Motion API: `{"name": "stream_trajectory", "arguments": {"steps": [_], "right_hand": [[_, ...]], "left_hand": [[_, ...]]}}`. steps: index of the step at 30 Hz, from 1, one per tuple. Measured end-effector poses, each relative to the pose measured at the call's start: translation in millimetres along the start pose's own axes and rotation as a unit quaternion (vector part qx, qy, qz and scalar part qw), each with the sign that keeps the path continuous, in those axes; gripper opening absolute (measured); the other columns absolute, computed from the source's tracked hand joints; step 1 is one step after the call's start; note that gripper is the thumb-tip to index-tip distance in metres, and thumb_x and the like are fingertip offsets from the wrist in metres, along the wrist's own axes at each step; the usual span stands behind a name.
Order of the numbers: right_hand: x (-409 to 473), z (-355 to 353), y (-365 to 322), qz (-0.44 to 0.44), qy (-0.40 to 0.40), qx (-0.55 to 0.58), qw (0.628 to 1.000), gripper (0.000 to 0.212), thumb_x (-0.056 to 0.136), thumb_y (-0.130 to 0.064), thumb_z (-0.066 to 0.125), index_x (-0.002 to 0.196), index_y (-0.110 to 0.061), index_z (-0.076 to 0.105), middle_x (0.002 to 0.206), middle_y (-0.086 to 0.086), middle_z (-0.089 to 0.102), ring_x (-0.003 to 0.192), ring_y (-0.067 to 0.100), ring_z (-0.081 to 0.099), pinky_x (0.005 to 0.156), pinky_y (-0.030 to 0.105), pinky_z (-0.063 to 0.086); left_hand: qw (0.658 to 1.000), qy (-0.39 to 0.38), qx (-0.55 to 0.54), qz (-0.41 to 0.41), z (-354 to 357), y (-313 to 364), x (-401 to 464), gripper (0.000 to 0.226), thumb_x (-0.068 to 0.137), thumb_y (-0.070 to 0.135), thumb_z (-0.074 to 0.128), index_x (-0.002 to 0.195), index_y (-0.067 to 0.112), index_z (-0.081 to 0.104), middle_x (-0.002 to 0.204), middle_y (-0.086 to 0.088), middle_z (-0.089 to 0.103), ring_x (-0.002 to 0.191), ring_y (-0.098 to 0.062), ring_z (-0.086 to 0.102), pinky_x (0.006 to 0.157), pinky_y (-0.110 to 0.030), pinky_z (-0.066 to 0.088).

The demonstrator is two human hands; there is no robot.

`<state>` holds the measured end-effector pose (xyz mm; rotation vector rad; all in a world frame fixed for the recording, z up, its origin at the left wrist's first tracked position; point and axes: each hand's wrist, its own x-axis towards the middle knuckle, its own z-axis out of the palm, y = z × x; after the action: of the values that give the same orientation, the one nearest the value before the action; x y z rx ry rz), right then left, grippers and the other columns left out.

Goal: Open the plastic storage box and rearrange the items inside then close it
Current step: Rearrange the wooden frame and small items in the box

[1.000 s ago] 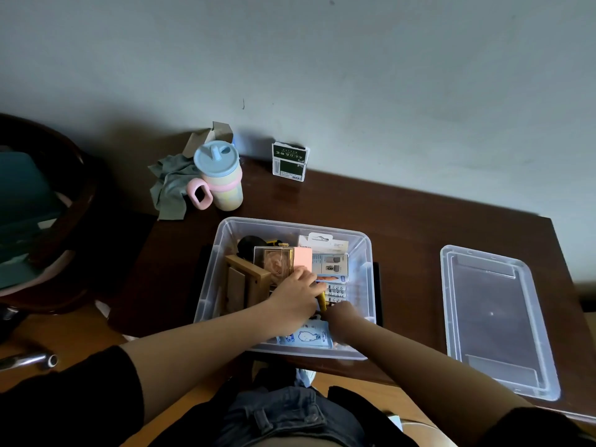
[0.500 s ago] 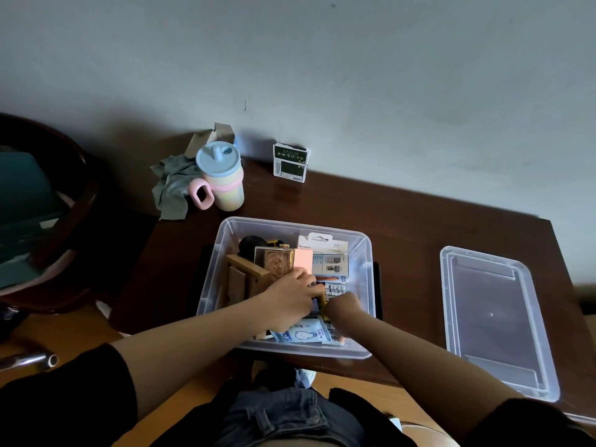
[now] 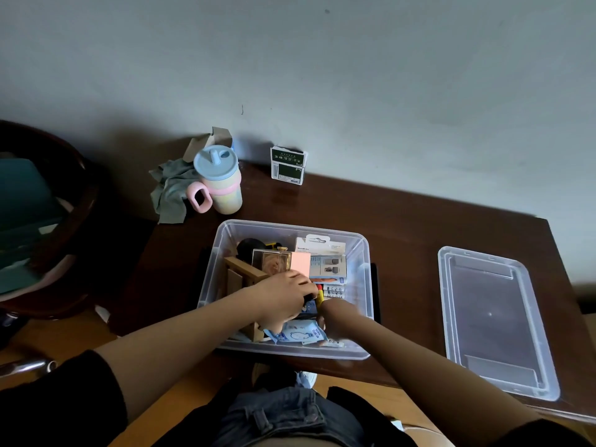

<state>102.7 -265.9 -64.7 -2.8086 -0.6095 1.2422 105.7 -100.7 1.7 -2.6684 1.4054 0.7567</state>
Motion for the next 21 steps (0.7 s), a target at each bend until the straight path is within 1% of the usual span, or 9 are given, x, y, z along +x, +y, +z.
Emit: {"name": "stream_trajectory", "arguments": {"steps": [2,4,7,8,10,15,18,20,21], "right_hand": [[-3,1,-1,-0.026,-0.002,0.011,1.000,0.036,0.087,-0.002,0.049,0.114,-0.017,0.067,0.115,0.006,0.066,0.103,0.028,0.061,0.076,0.034,0.052],[-6,3,-5,-0.050,-0.002,-0.028,0.998,0.041,0.087,-0.001,0.047,0.120,-0.019,0.063,0.117,0.008,0.065,0.103,0.031,0.061,0.070,0.033,0.047],[-9,4,-11,-0.095,0.005,-0.130,0.987,0.045,0.090,0.000,0.043,0.130,-0.016,0.054,0.116,0.013,0.063,0.102,0.036,0.059,0.076,0.039,0.049],[-10,3,-13,-0.110,0.008,-0.155,0.982,0.046,0.091,0.000,0.042,0.133,-0.015,0.051,0.116,0.014,0.062,0.102,0.037,0.059,0.077,0.039,0.049],[-11,1,-14,-0.124,0.005,-0.194,0.973,0.045,0.093,-0.001,0.041,0.135,-0.013,0.048,0.117,0.016,0.060,0.101,0.039,0.059,0.076,0.039,0.047],[-8,-2,-19,-0.102,-0.046,-0.243,0.963,0.050,0.095,-0.004,0.042,0.143,-0.019,0.039,0.127,0.009,0.056,0.109,0.032,0.057,0.081,0.034,0.048],[-5,-5,-19,-0.097,-0.080,-0.215,0.968,0.056,0.090,-0.001,0.050,0.142,-0.018,0.040,0.130,0.010,0.054,0.111,0.031,0.056,0.083,0.035,0.050],[-7,-11,-18,-0.097,-0.108,-0.198,0.969,0.062,0.085,0.000,0.057,0.142,-0.016,0.040,0.125,0.012,0.057,0.108,0.031,0.056,0.077,0.035,0.049],[-8,-15,-17,-0.097,-0.129,-0.192,0.968,0.059,0.084,-0.002,0.060,0.140,-0.013,0.043,0.119,0.013,0.059,0.105,0.032,0.057,0.073,0.034,0.048]], "left_hand": [[1.000,0.000,-0.001,0.000,-1,-1,0,0.007,0.077,0.019,0.067,0.077,0.012,0.068,0.145,0.001,0.034,0.131,-0.024,0.028,0.112,-0.036,0.021],[1.000,0.001,-0.013,-0.009,0,0,1,0.012,0.077,0.018,0.068,0.087,0.012,0.066,0.144,0.000,0.035,0.130,-0.024,0.029,0.112,-0.036,0.022],[0.999,-0.007,-0.032,-0.036,-1,2,3,0.053,0.076,0.016,0.069,0.126,0.010,0.051,0.141,-0.001,0.037,0.130,-0.022,0.030,0.113,-0.034,0.022],[0.998,-0.009,-0.039,-0.043,-1,2,3,0.062,0.076,0.016,0.070,0.132,0.011,0.045,0.141,-0.002,0.037,0.130,-0.022,0.030,0.113,-0.033,0.021],[0.999,-0.008,-0.032,-0.043,0,2,3,0.065,0.077,0.017,0.069,0.136,0.011,0.042,0.141,-0.001,0.036,0.130,-0.021,0.030,0.113,-0.032,0.020],[0.999,0.000,-0.015,-0.028,4,1,4,0.055,0.080,0.020,0.066,0.132,0.009,0.050,0.144,0.000,0.035,0.131,-0.021,0.029,0.115,-0.034,0.019],[1.000,-0.005,-0.007,-0.013,2,0,3,0.028,0.080,0.021,0.066,0.105,0.009,0.067,0.146,-0.001,0.034,0.133,-0.023,0.027,0.115,-0.038,0.019],[1.000,-0.004,0.000,-0.004,1,0,2,0.016,0.079,0.021,0.066,0.088,0.010,0.072,0.146,-0.001,0.034,0.133,-0.024,0.028,0.114,-0.038,0.020],[1.000,-0.003,0.006,-0.001,1,0,2,0.014,0.079,0.022,0.066,0.085,0.011,0.073,0.147,-0.002,0.034,0.132,-0.024,0.028,0.113,-0.038,0.020]]}}
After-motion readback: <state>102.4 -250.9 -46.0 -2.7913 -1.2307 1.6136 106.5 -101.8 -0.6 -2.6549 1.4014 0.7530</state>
